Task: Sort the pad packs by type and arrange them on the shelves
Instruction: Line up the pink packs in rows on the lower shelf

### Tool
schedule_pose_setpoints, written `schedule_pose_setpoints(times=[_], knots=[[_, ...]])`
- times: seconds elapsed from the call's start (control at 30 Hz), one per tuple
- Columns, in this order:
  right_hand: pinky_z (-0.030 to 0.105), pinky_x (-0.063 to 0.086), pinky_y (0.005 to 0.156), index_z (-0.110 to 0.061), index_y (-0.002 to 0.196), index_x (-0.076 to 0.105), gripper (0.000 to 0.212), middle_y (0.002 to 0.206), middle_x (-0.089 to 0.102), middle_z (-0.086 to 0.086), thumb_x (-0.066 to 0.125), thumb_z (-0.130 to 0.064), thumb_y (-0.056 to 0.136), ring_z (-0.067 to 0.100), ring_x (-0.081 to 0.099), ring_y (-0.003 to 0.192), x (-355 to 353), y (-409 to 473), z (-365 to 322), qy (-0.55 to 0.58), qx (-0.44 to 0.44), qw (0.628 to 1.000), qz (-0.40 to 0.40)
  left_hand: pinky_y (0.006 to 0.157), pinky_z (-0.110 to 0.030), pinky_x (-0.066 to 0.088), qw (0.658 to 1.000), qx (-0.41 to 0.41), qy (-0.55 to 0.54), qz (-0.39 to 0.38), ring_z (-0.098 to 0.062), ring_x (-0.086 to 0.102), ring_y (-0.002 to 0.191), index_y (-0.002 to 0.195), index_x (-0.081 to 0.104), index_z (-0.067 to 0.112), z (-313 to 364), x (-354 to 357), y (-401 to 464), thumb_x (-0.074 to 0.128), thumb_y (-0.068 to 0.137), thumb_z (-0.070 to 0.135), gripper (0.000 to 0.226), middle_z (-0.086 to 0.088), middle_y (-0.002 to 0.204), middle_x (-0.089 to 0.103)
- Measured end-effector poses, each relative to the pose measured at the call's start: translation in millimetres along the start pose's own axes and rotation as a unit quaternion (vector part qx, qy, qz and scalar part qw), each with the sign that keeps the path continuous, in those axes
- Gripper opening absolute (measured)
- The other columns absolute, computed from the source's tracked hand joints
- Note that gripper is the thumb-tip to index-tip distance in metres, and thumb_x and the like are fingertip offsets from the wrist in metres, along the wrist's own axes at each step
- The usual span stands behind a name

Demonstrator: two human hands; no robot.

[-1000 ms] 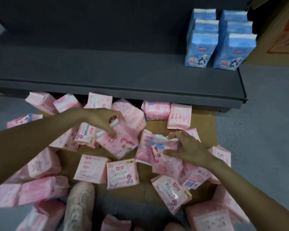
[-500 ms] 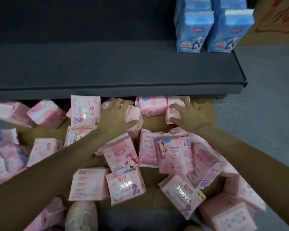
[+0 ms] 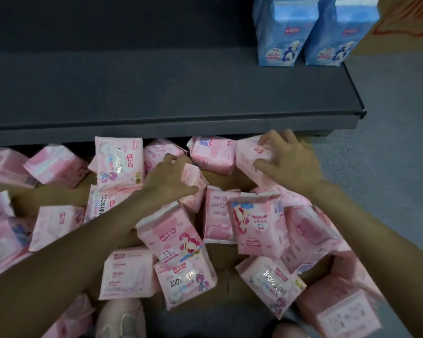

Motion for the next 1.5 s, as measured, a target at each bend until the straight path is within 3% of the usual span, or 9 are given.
schedule_pose_setpoints(times=[0.13,0.3,0.53,0.73,0.87,1.03,1.2,1.33,1.5], knots=[[0.010,0.038,0.057,-0.024,0.107,0.057,0.023,0.098,0.062,-0.003,0.046,-0.040,0.095,0.006,0.057,0.077,-9,-14,-19,0.163,-0.028,0.984,-0.065,0.079,-0.034,0.048,1.000,-0.008,-0.016,-0.014,-0.031,0.057,0.104,0.132,0.034,0.035,-5,-3,-2,0.067,0.075,0.059,0.071,-0.010,0.127,0.047],[0.026,0.044,0.069,-0.029,0.122,0.048,0.045,0.111,0.063,-0.003,0.027,-0.058,0.095,0.016,0.060,0.094,27,-12,-15,0.143,0.009,0.976,-0.166,0.078,-0.036,0.052,0.980,0.026,-0.187,0.060,-0.020,0.056,0.102,0.114,0.043,0.031,-11,-34,-10,0.081,0.069,0.034,0.059,-0.002,0.116,0.056],[0.031,0.044,0.080,-0.035,0.139,0.020,0.095,0.125,0.045,-0.008,0.079,-0.052,0.066,0.016,0.047,0.112,45,-27,-15,0.072,-0.063,0.981,-0.170,0.071,-0.027,0.051,0.918,-0.039,-0.375,0.118,-0.016,0.055,0.102,0.124,0.042,0.023,-40,-56,-36,0.073,0.081,0.026,0.053,0.004,0.114,0.053],[0.028,0.057,0.072,-0.022,0.126,0.035,0.075,0.114,0.042,-0.008,0.083,-0.024,0.069,0.012,0.052,0.103,33,-17,-16,0.236,0.024,0.969,-0.076,0.094,-0.030,0.042,0.969,0.081,-0.132,0.192,-0.013,0.046,0.114,0.146,0.026,0.024,-35,-81,-55,0.085,0.066,0.034,0.100,0.005,0.131,0.039],[0.017,0.052,0.059,-0.021,0.125,0.036,0.071,0.116,0.051,-0.004,0.082,-0.026,0.071,0.011,0.057,0.096,39,-16,-24,0.226,0.026,0.970,-0.088,0.113,-0.036,0.025,0.973,0.221,-0.053,0.035,-0.002,0.036,0.129,0.139,0.042,0.034,-6,-27,-63,0.063,0.071,0.067,0.078,0.020,0.139,0.042],[0.016,0.052,0.054,-0.020,0.126,0.037,0.068,0.118,0.060,0.000,0.080,-0.027,0.073,0.011,0.063,0.088,43,-11,-20,0.256,0.047,0.960,-0.100,0.069,-0.030,0.039,0.956,0.090,-0.259,0.107,-0.012,0.053,0.077,0.080,0.064,0.020,-25,-24,-45,0.068,0.082,0.044,0.025,0.004,0.082,0.058],[0.023,0.055,0.066,-0.023,0.130,0.029,0.080,0.122,0.057,-0.001,0.082,-0.016,0.071,0.014,0.062,0.101,52,-18,-27,0.269,0.032,0.955,-0.122,0.076,-0.034,0.048,0.996,-0.073,-0.031,0.039,-0.026,0.054,0.106,0.124,0.044,0.011,-27,-7,-37,0.055,0.075,0.073,0.080,-0.010,0.117,0.053],[0.026,0.055,0.068,-0.022,0.129,0.027,0.082,0.121,0.058,0.001,0.083,-0.013,0.070,0.018,0.064,0.105,54,-21,-19,0.299,0.077,0.947,-0.086,0.097,-0.039,0.039,0.991,-0.059,0.119,-0.016,-0.032,0.050,0.117,0.113,0.062,0.011,-17,9,-41,0.023,0.085,0.077,0.082,-0.011,0.117,0.061],[0.024,0.053,0.062,-0.020,0.120,0.030,0.073,0.119,0.059,0.003,0.083,-0.021,0.069,0.019,0.065,0.102,57,-23,-7,0.288,0.127,0.946,-0.080,0.105,-0.042,0.039,0.999,0.022,-0.038,0.003,-0.026,0.052,0.121,0.132,0.047,0.014,1,16,-47,0.051,0.085,0.063,0.068,-0.003,0.128,0.058]])
Point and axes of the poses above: each hand's wrist, its own y-axis towards the middle knuckle, its own x-axis out of the palm, z = x × y, the point moved 8 cm from there along y, towards the middle knuckle
